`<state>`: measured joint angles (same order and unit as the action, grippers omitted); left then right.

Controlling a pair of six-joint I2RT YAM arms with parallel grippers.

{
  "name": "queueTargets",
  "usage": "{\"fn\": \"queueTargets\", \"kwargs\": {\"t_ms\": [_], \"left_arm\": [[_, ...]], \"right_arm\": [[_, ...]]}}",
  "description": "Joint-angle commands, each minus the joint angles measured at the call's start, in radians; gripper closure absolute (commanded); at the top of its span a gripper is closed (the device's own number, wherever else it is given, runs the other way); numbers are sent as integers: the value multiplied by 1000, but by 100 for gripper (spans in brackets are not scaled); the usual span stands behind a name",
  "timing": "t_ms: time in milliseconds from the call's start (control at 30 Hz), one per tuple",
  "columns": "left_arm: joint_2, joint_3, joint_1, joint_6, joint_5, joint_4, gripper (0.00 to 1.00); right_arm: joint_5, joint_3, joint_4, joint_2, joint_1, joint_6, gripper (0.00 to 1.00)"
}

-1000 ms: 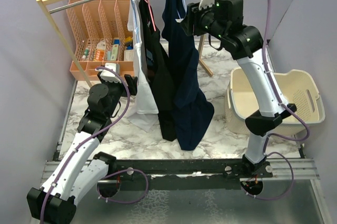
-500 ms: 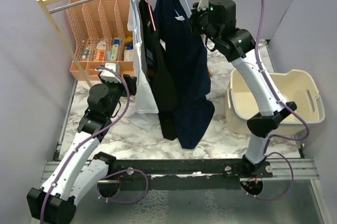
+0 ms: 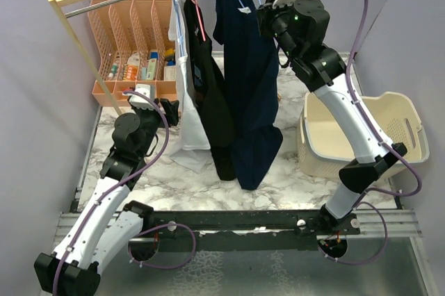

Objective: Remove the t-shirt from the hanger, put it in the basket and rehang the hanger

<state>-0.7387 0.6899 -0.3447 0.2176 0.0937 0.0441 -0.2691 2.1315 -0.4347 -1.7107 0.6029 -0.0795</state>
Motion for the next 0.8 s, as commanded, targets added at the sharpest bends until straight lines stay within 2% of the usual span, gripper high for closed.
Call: {"fn": "queueTargets", "kwargs": {"t_ms": [0,100,233,333,433,500,633,700,767], "left_arm": [[33,-4,-1,-11,-24,45,33],[52,-4,-2,-30,-29,50,29],[110,-2,-1,-38,-56,59,23],[159,34,-2,-4,-156,56,21],[163,138,-1,47,-310,78,20],[115,252,-1,80,-472,87,20],[-100,516,-1,211,-827,111,19],[-207,596,-2,334,-972,209,16],[-284,624,-6,471,-1044,372,16]], "right_arm": [[-42,-30,236,76,1,30,99],[-47,-40,197,106,1,11,99],[-28,-148,126,219,1,-26,99],[21,-245,35,344,1,-46,99],[122,-351,-57,503,1,-61,99],[216,-413,-125,592,1,-68,99],[423,-511,-271,747,1,-70,99],[514,-555,-332,814,1,-78,99],[594,-604,-371,872,1,-96,99]]}}
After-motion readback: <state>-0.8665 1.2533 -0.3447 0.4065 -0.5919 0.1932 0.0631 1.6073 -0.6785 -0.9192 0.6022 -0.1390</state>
